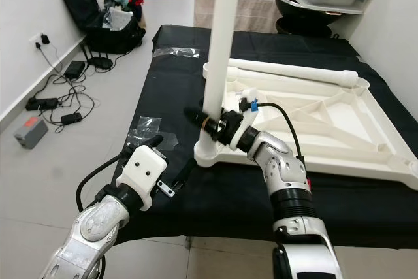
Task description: Building children table
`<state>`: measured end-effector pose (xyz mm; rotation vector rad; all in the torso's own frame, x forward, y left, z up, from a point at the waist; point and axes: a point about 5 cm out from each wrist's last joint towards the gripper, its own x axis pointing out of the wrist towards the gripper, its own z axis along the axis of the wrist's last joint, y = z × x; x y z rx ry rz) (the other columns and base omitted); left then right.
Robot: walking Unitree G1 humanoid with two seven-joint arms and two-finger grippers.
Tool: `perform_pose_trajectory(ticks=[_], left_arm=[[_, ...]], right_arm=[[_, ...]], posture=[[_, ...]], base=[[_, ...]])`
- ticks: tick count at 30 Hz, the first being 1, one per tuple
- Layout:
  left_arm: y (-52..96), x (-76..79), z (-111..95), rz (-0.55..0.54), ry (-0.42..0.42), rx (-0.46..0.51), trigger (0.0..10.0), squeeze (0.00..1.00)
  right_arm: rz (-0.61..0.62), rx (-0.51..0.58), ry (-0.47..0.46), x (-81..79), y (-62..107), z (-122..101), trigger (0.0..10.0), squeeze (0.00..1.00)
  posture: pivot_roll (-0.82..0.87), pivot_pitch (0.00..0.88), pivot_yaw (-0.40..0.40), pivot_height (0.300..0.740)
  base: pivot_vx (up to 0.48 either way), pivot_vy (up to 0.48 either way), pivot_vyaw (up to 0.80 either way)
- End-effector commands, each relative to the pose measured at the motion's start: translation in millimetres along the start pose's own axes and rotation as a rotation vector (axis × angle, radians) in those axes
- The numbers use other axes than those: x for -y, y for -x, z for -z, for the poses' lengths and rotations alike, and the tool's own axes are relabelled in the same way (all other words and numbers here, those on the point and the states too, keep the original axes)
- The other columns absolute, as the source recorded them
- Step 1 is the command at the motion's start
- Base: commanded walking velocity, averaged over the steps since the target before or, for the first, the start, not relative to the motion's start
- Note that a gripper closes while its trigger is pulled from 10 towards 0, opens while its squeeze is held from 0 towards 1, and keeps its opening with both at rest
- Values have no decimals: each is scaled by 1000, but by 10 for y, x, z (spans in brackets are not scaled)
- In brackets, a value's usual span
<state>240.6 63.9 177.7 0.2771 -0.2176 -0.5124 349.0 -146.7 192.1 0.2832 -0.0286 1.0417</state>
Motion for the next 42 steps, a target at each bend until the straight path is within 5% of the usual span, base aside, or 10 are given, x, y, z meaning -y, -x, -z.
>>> perform_pose_trajectory(ticks=[1,2,3,11,21,34,36,37,38,42], left_arm=[[26,-2,32,-1,-11,-16,10000,0],[24,1,30,0,-10,-15,10000,0],[23,3,30,0,-10,-15,10000,0],[19,1,30,-2,-11,-15,10000,0],[22,11,42,-2,-7,-16,10000,0],[22,21,45,4,-10,-14,10000,0],[27,19,51,3,-10,-16,10000,0],[27,19,51,3,-10,-16,10000,0],[28,19,54,5,-12,-17,10000,0],[30,24,57,6,-10,-17,10000,0]], right_arm=[[-64,-30,-13,-45,-80,33,10000,0],[-53,-28,-1,-42,-113,24,3922,0],[-47,-26,2,-39,-138,14,0,0],[132,-13,82,58,-223,-48,0,0],[1115,-37,200,541,106,-84,0,0],[1569,59,176,338,242,-21,0,0],[1528,106,164,291,121,-61,10000,0],[1528,106,164,291,121,-61,10000,0],[1489,153,185,263,63,-127,10000,1000],[1397,241,214,207,-34,-247,10000,1000]], posture=[[105,103,-70,740],[105,103,-71,740],[105,101,-69,740],[101,102,-70,740],[98,93,-69,740],[100,83,-71,740],[100,79,-70,740],[100,79,-70,740],[97,77,-69,740],[97,74,-70,740]], base=[[0,0,0],[0,0,0],[0,0,0],[0,0,0],[0,0,0],[0,0,0],[0,0,0],[0,0,0],[0,0,0],[0,0,0]])
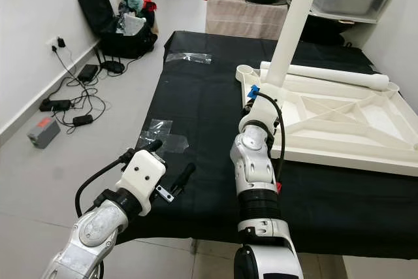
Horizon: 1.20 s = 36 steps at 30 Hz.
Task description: Building children table
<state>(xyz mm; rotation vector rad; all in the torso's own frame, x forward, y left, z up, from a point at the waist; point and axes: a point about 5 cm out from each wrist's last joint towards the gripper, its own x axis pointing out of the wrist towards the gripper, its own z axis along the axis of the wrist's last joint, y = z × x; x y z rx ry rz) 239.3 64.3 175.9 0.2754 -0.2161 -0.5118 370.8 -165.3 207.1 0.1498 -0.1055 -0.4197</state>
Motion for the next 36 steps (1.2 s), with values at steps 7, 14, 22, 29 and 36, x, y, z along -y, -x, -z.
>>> perform_pose_trajectory(ticks=[7,14,22,29,36], left_arm=[[1,12,35,4,-12,-13,10000,0],[14,-1,39,-2,-13,-17,10000,0],[7,8,32,-2,-11,-14,10000,0],[21,-1,44,-4,-13,-21,10000,0],[13,-1,42,-3,-12,-19,10000,0]], right_arm=[[-401,75,-17,-263,3,-60,10000,0],[-810,-87,-156,-235,-9,45,10000,0],[-1323,-247,-220,-189,268,191,10000,0],[-1546,-239,-167,-232,379,132,1294,0],[-1394,-185,-92,-274,240,101,0,0]], posture=[[96,83,-71,740],[99,88,-74,740],[110,94,-78,740],[106,96,-75,740],[104,96,-73,740]], base=[[0,0,0],[0,0,0],[0,0,0],[0,0,0],[0,0,0]])
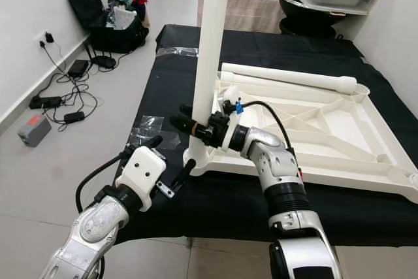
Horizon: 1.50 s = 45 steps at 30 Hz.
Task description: Building children table
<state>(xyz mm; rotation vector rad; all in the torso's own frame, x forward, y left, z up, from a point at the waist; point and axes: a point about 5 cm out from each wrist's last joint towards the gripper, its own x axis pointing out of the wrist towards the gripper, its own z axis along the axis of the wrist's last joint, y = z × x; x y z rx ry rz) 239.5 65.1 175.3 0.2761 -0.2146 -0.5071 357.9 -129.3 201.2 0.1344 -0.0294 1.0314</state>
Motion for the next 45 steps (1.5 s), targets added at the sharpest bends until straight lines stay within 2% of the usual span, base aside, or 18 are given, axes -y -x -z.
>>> perform_pose_trajectory(ticks=[1,3,5,7,8,12,20,25,26,27,28,30,31,32,33,38,39,45], left_arm=[[8,3,35,1,-12,-17,10000,0],[8,1,35,0,-11,-17,10000,0],[7,0,35,0,-11,-17,10000,0],[9,6,40,2,-10,-18,10000,0],[9,6,40,2,-10,-18,10000,0],[3,3,44,6,-12,-20,10000,0],[-1,10,39,7,-14,-18,10000,0],[7,10,43,5,-13,-20,10000,0],[11,10,45,5,-13,-21,10000,0],[13,11,46,6,-14,-21,10000,0],[14,13,47,6,-13,-21,10000,0],[14,16,47,7,-12,-21,10000,0],[13,20,49,8,-11,-21,10000,0],[13,20,49,8,-11,-21,10000,0],[11,27,48,11,-11,-20,10000,0],[9,39,50,15,-12,-18,10000,0],[7,38,50,15,-11,-18,10000,0],[10,33,57,15,-14,-20,10000,0]], right_arm=[[134,13,-15,93,-25,12,0,0],[294,3,5,201,-20,20,0,0],[364,-3,12,248,-6,20,0,0],[556,-23,7,359,39,36,0,0],[556,-23,7,359,39,36,0,0],[1101,-99,-11,567,308,132,0,0],[1451,-68,-25,478,471,241,0,0],[1582,-37,-27,419,485,234,0,0],[1590,-32,-28,396,465,225,4431,0],[1598,-30,-30,376,447,217,4431,0],[1579,-13,-37,358,409,199,10000,0],[1569,5,-28,345,386,170,10000,0],[1537,46,-2,331,354,112,10000,831],[1537,46,-2,331,354,112,10000,831],[1517,72,35,319,338,60,10000,1000],[1531,91,113,291,346,-7,10000,1000],[1532,87,121,293,347,-10,10000,0],[1541,74,199,249,390,-7,10000,0]], posture=[[102,99,-74,740],[102,100,-72,740],[101,99,-71,740],[101,101,-70,740],[101,101,-70,740],[99,102,-68,740],[99,103,-69,740],[101,101,-73,740],[100,99,-71,740],[100,99,-71,740],[100,94,-70,740],[100,94,-70,740],[97,92,-69,740],[97,92,-69,740],[94,89,-69,740],[95,84,-68,740],[95,82,-70,740],[96,74,-70,740]], base=[[0,0,0],[0,0,0],[0,0,0],[0,0,0],[0,0,0],[0,0,0],[0,0,0],[0,0,0],[0,0,0],[0,0,0],[0,0,0],[0,0,0],[0,0,0],[0,0,0],[0,0,0],[0,0,0],[0,0,0],[0,0,0]])
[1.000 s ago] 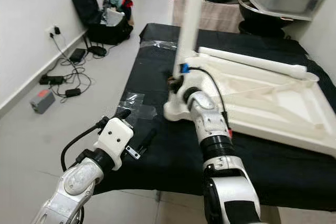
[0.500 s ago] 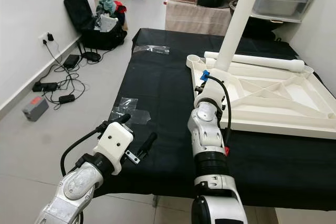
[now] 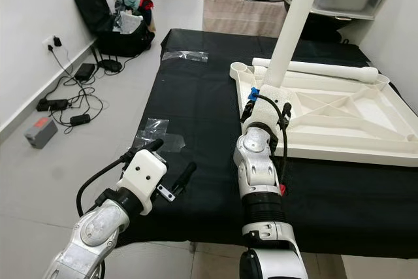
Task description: Building children table
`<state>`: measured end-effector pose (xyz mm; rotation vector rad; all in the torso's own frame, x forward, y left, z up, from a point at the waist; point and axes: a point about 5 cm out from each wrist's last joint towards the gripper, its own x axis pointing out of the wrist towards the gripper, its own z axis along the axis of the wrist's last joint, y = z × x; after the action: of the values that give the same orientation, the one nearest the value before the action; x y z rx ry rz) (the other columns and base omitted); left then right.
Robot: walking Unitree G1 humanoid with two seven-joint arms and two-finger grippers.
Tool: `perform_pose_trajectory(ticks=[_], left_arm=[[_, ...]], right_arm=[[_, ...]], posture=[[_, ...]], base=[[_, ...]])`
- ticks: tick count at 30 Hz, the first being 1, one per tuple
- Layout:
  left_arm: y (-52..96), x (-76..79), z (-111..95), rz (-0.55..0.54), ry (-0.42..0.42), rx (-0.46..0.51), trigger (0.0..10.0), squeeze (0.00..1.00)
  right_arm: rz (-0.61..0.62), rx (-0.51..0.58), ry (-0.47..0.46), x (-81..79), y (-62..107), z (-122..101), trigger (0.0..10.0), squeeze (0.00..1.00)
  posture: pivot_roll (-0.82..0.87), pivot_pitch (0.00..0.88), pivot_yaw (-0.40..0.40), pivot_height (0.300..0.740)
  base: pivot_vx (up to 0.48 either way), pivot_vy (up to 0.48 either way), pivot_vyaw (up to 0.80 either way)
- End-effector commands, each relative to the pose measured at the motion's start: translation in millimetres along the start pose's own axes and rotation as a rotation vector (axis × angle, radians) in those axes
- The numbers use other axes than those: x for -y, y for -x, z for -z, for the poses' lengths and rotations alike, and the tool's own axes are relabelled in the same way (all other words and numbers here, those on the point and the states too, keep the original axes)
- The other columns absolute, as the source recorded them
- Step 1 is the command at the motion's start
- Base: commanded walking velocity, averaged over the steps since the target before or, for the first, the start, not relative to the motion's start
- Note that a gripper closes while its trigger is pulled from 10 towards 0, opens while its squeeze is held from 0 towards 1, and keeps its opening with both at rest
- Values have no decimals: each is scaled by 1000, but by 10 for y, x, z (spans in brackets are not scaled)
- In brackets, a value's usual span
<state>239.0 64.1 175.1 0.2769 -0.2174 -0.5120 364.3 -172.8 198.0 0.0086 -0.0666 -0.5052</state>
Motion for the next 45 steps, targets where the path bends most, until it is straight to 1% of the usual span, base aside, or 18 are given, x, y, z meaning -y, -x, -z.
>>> perform_pose_trajectory(ticks=[1,11,13,15,18,19,21,24,26,30,33,34,35,38,40,43,44,45], left_arm=[[11,22,59,10,-13,-23,10000,0],[2,18,59,12,-14,-21,10000,0],[1,13,60,10,-14,-21,10000,0],[0,11,60,10,-13,-21,10000,0],[-6,14,60,12,-13,-19,10000,0],[-6,14,60,12,-13,-19,10000,0],[-14,14,59,13,-12,-18,10000,0],[-17,13,58,13,-12,-17,10000,0],[-20,7,61,15,-11,-17,10000,0],[-24,4,63,15,-10,-17,10000,0],[-25,3,64,15,-11,-17,10000,0],[-25,3,65,15,-10,-18,10000,0],[-26,7,70,20,-13,-19,10000,0],[-29,4,71,20,-12,-18,10000,0],[-29,4,71,20,-12,-18,10000,0],[-33,5,67,28,-23,-15,10000,0],[-33,5,66,30,-27,-15,10000,0],[-33,5,66,30,-27,-15,10000,0]], right_arm=[[11,16,17,46,34,17,10000,0],[77,-60,116,223,149,205,10000,0],[130,-80,145,371,142,232,10000,0],[145,-85,153,414,141,235,10000,0],[224,-87,209,674,129,246,10000,0],[224,-87,209,674,129,246,10000,0],[283,-89,239,883,124,271,10000,0],[303,-96,251,961,128,281,10000,0],[381,-119,286,1205,127,320,10000,0],[412,-126,273,1294,129,327,10000,0],[400,-110,234,1269,132,300,10000,0],[364,-81,162,1207,131,252,10000,0],[284,73,107,1019,165,-17,10000,0],[251,198,135,891,180,-254,10000,0],[251,198,135,891,180,-254,10000,0],[262,289,136,826,142,-469,10000,0],[269,392,140,783,114,-703,10000,0],[269,392,140,783,114,-703,10000,0]], posture=[[96,74,-70,740],[94,75,-69,740],[89,81,-65,740],[89,81,-65,740],[80,84,-61,740],[80,84,-61,740],[76,86,-57,740],[76,86,-57,740],[74,91,-53,740],[75,93,-49,740],[76,93,-47,740],[74,93,-46,740],[77,95,-41,740],[75,96,-39,740],[75,96,-39,740],[76,97,-37,740],[79,96,-36,740],[79,96,-36,740]], base=[[0,0,0],[0,0,0],[0,0,0],[0,0,0],[0,0,0],[0,0,0],[0,0,0],[0,0,0],[0,0,0],[0,0,0],[0,0,0],[0,0,0],[0,0,0],[0,0,0],[0,0,0],[0,0,0],[0,0,0],[0,0,0]])
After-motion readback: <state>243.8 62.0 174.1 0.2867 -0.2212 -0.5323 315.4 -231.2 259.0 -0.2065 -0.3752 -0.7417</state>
